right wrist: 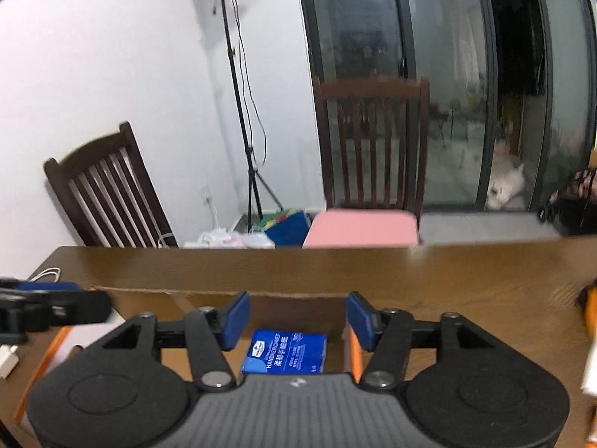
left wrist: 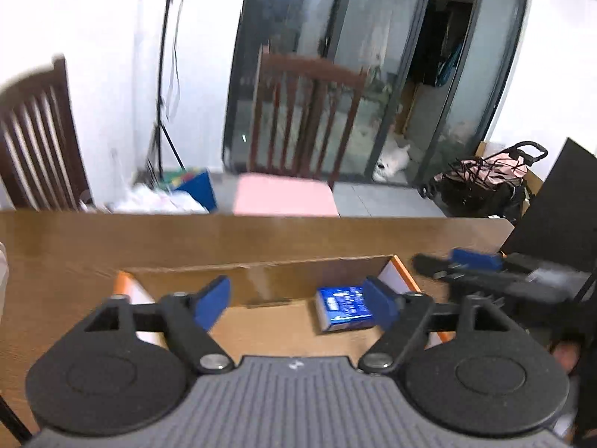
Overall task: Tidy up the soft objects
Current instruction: 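Carry the blue tissue pack into the cardboard box and open the left gripper, then grasp the lavender cloth bag with the left gripper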
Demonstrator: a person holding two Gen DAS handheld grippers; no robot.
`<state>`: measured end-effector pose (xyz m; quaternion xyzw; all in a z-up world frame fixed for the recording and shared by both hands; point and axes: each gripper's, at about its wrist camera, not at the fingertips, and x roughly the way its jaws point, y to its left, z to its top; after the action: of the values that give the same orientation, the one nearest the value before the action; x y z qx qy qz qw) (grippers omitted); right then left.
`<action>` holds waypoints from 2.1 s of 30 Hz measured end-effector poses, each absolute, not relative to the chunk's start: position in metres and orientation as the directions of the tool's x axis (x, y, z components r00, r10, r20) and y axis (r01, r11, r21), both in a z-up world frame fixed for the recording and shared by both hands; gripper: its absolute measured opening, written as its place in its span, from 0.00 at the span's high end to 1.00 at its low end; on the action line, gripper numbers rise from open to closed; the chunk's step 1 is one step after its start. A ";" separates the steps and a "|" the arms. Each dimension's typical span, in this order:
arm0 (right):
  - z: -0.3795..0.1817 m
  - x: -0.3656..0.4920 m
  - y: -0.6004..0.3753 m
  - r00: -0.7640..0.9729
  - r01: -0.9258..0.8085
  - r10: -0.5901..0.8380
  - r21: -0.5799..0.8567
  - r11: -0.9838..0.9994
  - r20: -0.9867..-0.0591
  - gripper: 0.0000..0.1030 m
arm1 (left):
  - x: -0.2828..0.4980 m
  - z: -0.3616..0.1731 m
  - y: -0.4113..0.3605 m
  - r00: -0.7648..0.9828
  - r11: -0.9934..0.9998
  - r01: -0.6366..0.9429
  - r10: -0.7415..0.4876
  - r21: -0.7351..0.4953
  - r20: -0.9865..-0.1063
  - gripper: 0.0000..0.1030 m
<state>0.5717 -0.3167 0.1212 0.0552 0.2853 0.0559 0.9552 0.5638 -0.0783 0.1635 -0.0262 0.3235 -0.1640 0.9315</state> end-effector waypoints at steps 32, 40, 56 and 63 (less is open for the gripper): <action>0.051 0.165 -0.309 0.936 -0.095 0.126 0.109 0.990 -0.330 0.00 | 0.185 0.067 0.007 0.934 0.990 0.097 -0.054 0.104 -0.354 0.00; 0.042 0.175 -0.293 0.924 -0.126 0.173 0.156 0.980 -0.341 0.00 | 0.231 0.054 0.015 0.908 0.990 0.139 -0.118 0.023 -0.402 0.00; 0.054 0.384 -0.230 0.722 -0.260 0.479 0.446 0.856 -0.499 0.16 | 0.355 0.014 0.078 0.803 0.864 0.212 -0.420 -0.456 -0.423 0.19; 0.025 0.425 -0.214 0.595 -0.244 0.569 0.546 0.801 -0.569 0.72 | 0.361 0.000 0.086 0.746 0.796 0.243 -0.519 -0.554 -0.418 0.69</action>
<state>0.4254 -0.2137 0.0254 0.2112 0.3846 0.2341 0.8676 0.3611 0.0858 0.0002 -0.2398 0.2876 -0.2108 0.9030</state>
